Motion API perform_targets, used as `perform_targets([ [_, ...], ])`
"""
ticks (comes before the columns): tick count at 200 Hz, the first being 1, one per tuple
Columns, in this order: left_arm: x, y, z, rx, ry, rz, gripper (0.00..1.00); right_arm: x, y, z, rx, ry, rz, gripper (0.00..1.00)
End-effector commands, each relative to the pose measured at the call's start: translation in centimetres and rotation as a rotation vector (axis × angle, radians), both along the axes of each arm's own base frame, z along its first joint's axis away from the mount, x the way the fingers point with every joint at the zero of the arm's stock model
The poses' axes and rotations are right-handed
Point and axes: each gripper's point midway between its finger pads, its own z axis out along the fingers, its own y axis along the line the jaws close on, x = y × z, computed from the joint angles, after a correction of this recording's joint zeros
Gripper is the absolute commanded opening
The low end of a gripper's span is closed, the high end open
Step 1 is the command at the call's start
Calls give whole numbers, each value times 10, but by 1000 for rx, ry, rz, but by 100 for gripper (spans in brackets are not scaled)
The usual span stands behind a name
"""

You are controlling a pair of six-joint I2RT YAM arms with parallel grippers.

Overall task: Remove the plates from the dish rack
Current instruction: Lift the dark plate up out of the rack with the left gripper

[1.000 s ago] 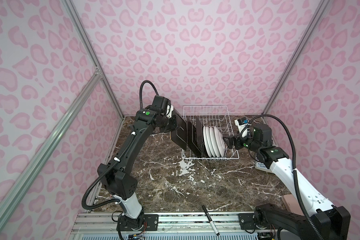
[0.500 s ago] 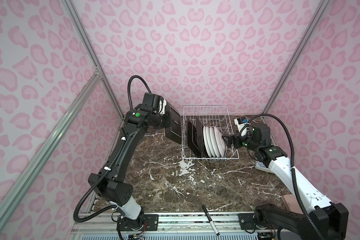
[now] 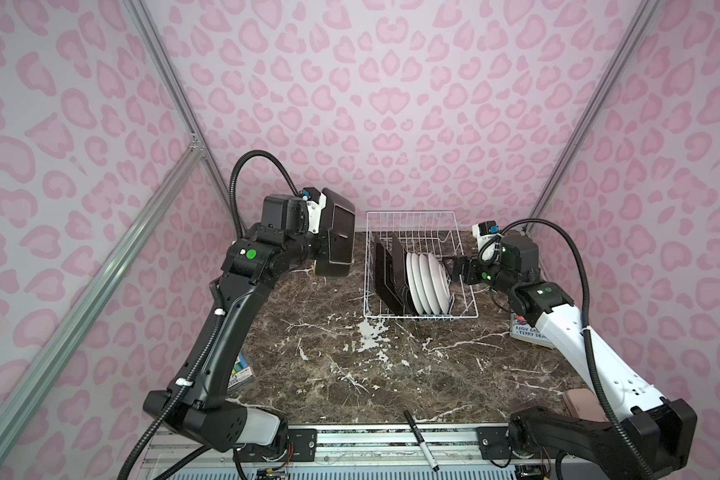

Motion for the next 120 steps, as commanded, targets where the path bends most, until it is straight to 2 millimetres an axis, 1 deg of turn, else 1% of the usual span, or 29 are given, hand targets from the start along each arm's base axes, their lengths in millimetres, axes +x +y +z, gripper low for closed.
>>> perform_targets([
  [1, 15, 7, 63, 41, -372, 22, 3, 0, 4, 6, 114, 45, -42, 100],
  [16, 8, 9, 69, 87, -450, 10, 3, 1, 10, 16, 171, 35, -28, 100],
  [29, 2, 8, 70, 132, -497, -16, 3, 3, 14, 23, 206, 32, -23, 100],
  [63, -6, 3, 66, 262, -598, -79, 3, 8, 22, 39, 273, 33, -6, 100],
  [79, -6, 2, 68, 303, -661, -79, 3, 13, 25, 43, 299, 46, -10, 100],
  [105, -6, -4, 71, 422, -784, -127, 3, 21, 28, 40, 322, 78, -23, 100],
  [120, -3, -9, 67, 500, -807, -156, 3, 24, 32, 43, 345, 89, -9, 100],
])
